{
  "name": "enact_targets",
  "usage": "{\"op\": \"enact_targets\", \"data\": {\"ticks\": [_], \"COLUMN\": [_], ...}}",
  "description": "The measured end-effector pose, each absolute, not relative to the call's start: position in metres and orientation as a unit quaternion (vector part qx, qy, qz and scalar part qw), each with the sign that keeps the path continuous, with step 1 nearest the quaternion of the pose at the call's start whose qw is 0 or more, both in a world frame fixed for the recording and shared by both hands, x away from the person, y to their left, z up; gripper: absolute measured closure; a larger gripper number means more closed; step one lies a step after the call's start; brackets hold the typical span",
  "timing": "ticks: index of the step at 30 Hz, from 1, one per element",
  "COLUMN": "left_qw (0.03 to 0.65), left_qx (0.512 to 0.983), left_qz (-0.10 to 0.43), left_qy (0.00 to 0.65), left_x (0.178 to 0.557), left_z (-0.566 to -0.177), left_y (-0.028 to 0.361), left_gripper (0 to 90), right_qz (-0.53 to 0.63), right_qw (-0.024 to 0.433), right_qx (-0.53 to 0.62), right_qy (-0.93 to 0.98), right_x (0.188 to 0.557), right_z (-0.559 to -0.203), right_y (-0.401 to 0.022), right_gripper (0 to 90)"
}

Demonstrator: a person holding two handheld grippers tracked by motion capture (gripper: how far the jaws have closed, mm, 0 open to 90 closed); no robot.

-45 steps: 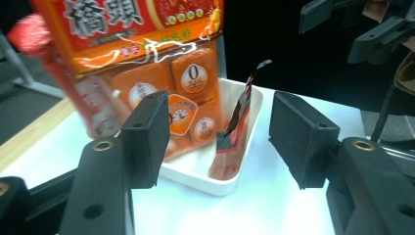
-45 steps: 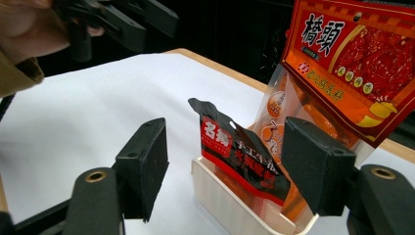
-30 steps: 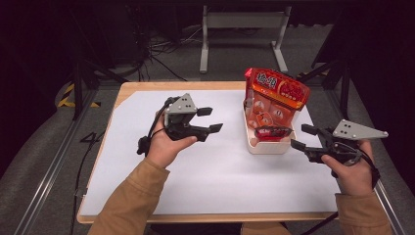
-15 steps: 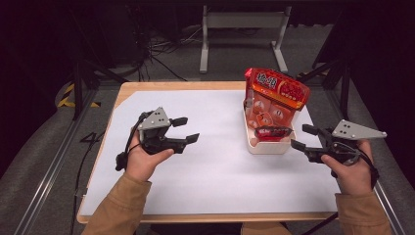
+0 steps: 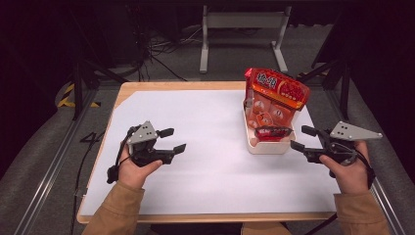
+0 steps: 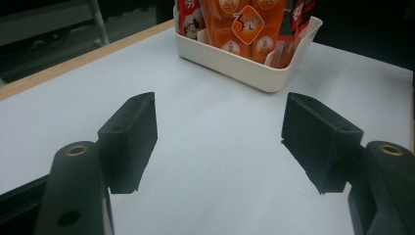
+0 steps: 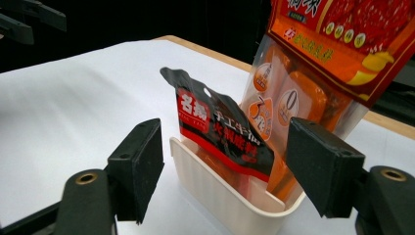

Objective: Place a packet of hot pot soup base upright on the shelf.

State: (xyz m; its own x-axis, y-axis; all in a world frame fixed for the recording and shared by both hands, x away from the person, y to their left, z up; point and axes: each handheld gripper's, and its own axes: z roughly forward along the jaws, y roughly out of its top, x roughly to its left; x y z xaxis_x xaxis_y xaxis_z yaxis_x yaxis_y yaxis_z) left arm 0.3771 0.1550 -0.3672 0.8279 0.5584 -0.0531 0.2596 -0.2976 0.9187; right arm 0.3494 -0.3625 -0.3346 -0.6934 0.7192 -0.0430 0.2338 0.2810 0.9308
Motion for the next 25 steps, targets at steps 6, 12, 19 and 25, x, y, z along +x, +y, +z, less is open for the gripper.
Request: {"op": "enact_targets", "data": {"ticks": [6, 12, 19, 25], "left_qw": [0.525, 0.523, 0.547, 0.555], "left_qx": [0.79, 0.79, 0.765, 0.757], "left_qz": [0.141, 0.133, 0.142, 0.147], "left_qy": [0.283, 0.291, 0.309, 0.311], "left_x": [0.38, 0.38, 0.379, 0.376], "left_z": [-0.383, -0.397, -0.398, -0.394], "left_y": [0.163, 0.167, 0.173, 0.175], "left_gripper": [30.4, 30.5, 30.7, 31.0], "right_qz": [0.509, 0.507, 0.507, 0.505], "right_qw": [0.236, 0.235, 0.235, 0.237], "right_qx": [0.316, 0.32, 0.324, 0.326], "right_qy": [0.765, 0.765, 0.763, 0.763], "right_x": [0.351, 0.353, 0.354, 0.355], "right_z": [-0.34, -0.344, -0.345, -0.346], "right_y": [-0.365, -0.366, -0.367, -0.367], "right_gripper": [30.6, 30.6, 30.6, 30.5]}}
